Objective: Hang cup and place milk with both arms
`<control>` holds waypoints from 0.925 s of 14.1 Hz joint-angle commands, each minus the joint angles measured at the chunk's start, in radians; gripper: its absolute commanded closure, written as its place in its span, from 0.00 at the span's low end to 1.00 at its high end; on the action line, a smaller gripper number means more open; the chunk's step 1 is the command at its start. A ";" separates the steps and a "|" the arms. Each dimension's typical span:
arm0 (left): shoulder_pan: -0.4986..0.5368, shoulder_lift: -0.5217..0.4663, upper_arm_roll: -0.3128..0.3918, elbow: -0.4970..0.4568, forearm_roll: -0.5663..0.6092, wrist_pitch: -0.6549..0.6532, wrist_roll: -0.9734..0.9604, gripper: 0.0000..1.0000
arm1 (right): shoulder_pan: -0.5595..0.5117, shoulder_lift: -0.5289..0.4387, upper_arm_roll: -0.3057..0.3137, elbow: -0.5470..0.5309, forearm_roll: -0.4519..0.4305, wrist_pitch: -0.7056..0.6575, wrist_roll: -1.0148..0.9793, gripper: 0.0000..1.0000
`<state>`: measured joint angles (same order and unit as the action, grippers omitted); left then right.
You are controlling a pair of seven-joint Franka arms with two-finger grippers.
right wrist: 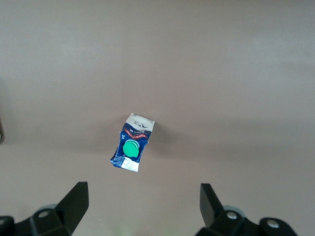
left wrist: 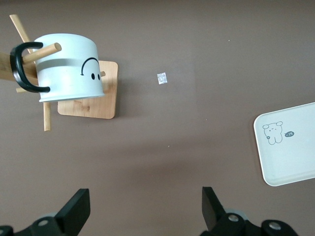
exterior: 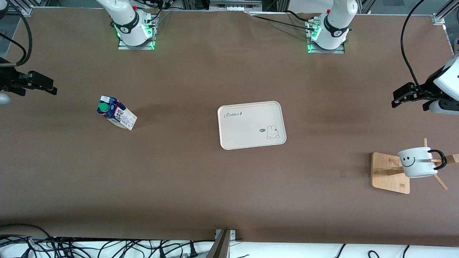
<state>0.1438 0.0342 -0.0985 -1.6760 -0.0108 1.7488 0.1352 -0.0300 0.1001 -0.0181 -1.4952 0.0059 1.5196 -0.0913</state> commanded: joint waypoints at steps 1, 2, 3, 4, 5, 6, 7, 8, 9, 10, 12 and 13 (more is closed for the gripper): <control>-0.006 -0.023 0.006 -0.018 0.018 0.012 0.024 0.00 | -0.019 -0.002 0.009 0.012 0.013 -0.013 -0.021 0.00; -0.004 -0.023 0.008 -0.017 0.018 0.012 0.024 0.00 | -0.018 -0.002 0.009 0.012 0.013 -0.013 -0.019 0.00; -0.004 -0.025 0.008 -0.017 0.018 0.012 0.023 0.00 | -0.018 -0.002 0.009 0.013 0.013 -0.013 -0.021 0.00; -0.004 -0.023 0.008 -0.017 0.018 0.012 0.021 0.00 | -0.019 -0.002 0.009 0.013 0.013 -0.013 -0.021 0.00; -0.006 -0.023 0.008 -0.017 0.018 0.012 0.021 0.00 | -0.018 -0.002 0.009 0.012 0.013 -0.013 -0.021 0.00; -0.004 -0.025 0.008 -0.017 0.018 0.012 0.018 0.00 | -0.018 -0.002 0.009 0.013 0.013 -0.013 -0.021 0.00; -0.004 -0.025 0.008 -0.016 0.018 0.012 0.018 0.00 | -0.018 -0.002 0.009 0.013 0.013 -0.013 -0.021 0.00; -0.004 -0.025 0.008 -0.016 0.018 0.012 0.018 0.00 | -0.018 -0.002 0.009 0.013 0.013 -0.015 -0.021 0.00; -0.006 -0.025 0.008 -0.016 0.018 0.012 0.012 0.00 | -0.018 -0.002 0.009 0.013 0.013 -0.015 -0.021 0.00; -0.006 -0.023 0.008 -0.016 0.018 0.012 0.011 0.00 | -0.018 -0.002 0.009 0.013 0.013 -0.015 -0.021 0.00; -0.004 -0.025 0.008 -0.016 0.018 0.012 0.011 0.00 | -0.019 -0.002 0.009 0.013 0.013 -0.015 -0.022 0.00; -0.006 -0.025 0.008 -0.016 0.018 0.012 0.011 0.00 | -0.019 -0.002 0.009 0.013 0.011 -0.015 -0.022 0.00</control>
<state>0.1438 0.0310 -0.0952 -1.6760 -0.0108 1.7503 0.1402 -0.0332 0.1001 -0.0181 -1.4952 0.0059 1.5196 -0.0937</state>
